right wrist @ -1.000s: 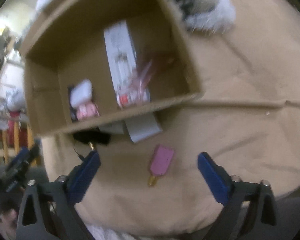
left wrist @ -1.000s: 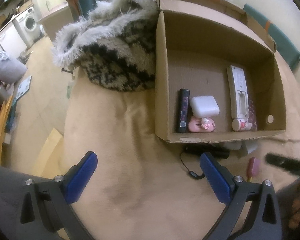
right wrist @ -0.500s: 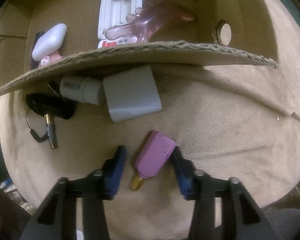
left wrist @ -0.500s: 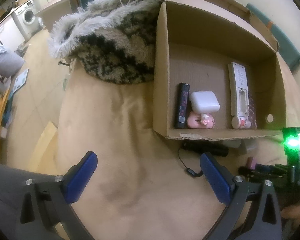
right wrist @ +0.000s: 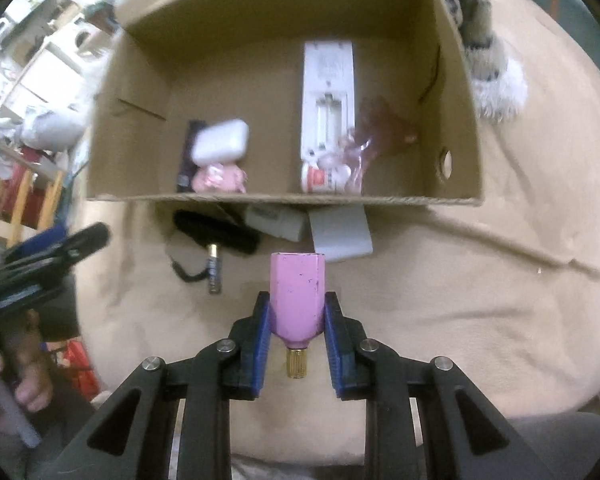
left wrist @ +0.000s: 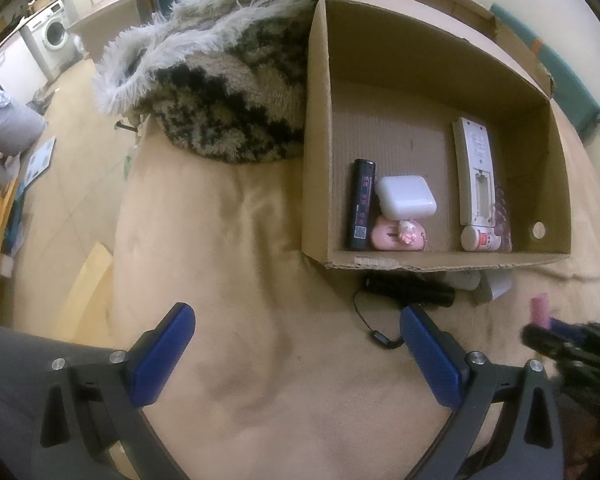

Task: Organize rigid objects
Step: 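Grasp the pink lip-gloss tube with right tool while left tool grasps AA battery, then carry lip-gloss tube and battery into the box and open both tools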

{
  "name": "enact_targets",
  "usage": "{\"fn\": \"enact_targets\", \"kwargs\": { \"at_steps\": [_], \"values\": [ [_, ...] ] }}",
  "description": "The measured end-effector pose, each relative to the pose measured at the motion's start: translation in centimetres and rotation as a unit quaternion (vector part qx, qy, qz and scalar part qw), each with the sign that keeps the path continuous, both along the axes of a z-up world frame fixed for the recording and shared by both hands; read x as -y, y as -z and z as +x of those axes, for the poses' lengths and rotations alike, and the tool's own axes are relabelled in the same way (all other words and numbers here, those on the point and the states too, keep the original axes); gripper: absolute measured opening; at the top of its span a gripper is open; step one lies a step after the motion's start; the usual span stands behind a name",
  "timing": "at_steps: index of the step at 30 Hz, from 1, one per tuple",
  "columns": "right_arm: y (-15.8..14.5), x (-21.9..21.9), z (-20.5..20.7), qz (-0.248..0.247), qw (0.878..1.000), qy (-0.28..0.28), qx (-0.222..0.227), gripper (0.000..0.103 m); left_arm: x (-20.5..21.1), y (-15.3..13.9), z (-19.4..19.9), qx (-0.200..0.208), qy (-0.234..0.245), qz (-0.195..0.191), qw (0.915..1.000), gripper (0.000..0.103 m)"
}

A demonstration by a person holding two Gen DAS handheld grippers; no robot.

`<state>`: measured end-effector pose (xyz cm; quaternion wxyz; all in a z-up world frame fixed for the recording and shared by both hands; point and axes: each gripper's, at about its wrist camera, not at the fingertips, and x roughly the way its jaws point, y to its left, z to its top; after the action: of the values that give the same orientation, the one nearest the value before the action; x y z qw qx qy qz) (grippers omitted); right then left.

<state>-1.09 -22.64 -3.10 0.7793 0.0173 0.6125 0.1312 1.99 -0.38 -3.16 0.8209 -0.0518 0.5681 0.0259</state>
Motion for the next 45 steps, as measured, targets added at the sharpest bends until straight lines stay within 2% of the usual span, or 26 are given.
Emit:
{"fn": "enact_targets", "kwargs": {
  "at_steps": [5, 9, 11, 14, 17, 19, 21, 23, 31, 38, 40, 41, 45],
  "values": [
    [-3.4, 1.4, -0.2, 0.026, 0.998, -0.011, 0.061, 0.026, 0.4, 0.2, 0.0, 0.001, 0.007, 0.008, 0.9999, 0.102],
    [-6.8, 2.0, 0.7, 0.051, 0.988, -0.014, 0.144, 0.026, 0.5, 0.7, -0.1, -0.003, 0.009, 0.005, 0.9999, 0.102],
    [-7.8, 2.3, 1.2, 0.065, 0.984, 0.002, 0.168, 0.026, 0.7, 0.8, -0.2, -0.003, 0.014, 0.009, 0.9999, 0.101],
    [-8.3, 3.5, 2.4, 0.094, 0.976, 0.019, 0.195, 0.026, 1.1, 1.0, -0.6, -0.006, 0.025, 0.002, 0.9997, 0.09],
    [-7.4, 3.9, 3.0, 0.103, 0.974, 0.028, 0.198, 0.026, 1.9, 1.2, -1.5, -0.012, 0.032, -0.028, 0.999, 0.081],
    [-6.1, 4.3, 3.3, 0.112, 0.976, 0.039, 0.182, 0.026, 2.8, 1.5, -2.3, -0.02, 0.046, -0.051, 0.9974, 0.072],
    [-5.8, 4.6, 3.7, 0.121, 0.976, 0.047, 0.176, 0.026, 4.5, 2.3, -2.9, -0.04, 0.072, -0.06, 0.9948, 0.051],
    [-5.9, 5.1, 4.1, 0.139, 0.973, 0.054, 0.176, 0.026, 5.8, 3.3, -3.2, -0.06, 0.086, -0.066, 0.9923, 0.036],
    [-4.7, 6.4, 4.5, 0.159, 0.974, 0.072, 0.148, 0.026, 9.4, 6.7, -1.6, -0.093, 0.087, -0.066, 0.9897, 0.036],
    [-4.2, 6.1, 4.9, 0.164, 0.975, 0.069, 0.132, 0.026, 9.9, 7.7, 0.8, -0.082, 0.065, -0.037, 0.9938, 0.035],
    [-4.0, 6.1, 5.1, 0.165, 0.975, 0.07, 0.128, 0.026, 10.3, 7.7, 1.3, -0.08, 0.066, -0.025, 0.9943, 0.024],
    [-3.8, 6.2, 5.2, 0.166, 0.975, 0.072, 0.125, 0.026, 10.3, 7.7, 1.5, -0.08, 0.065, -0.015, 0.9945, 0.014],
    [-3.4, 6.5, 5.5, 0.168, 0.976, 0.081, 0.114, 0.026, 10.2, 7.7, 1.8, -0.087, 0.069, -0.009, 0.9937, 0.012]
  ]
}}
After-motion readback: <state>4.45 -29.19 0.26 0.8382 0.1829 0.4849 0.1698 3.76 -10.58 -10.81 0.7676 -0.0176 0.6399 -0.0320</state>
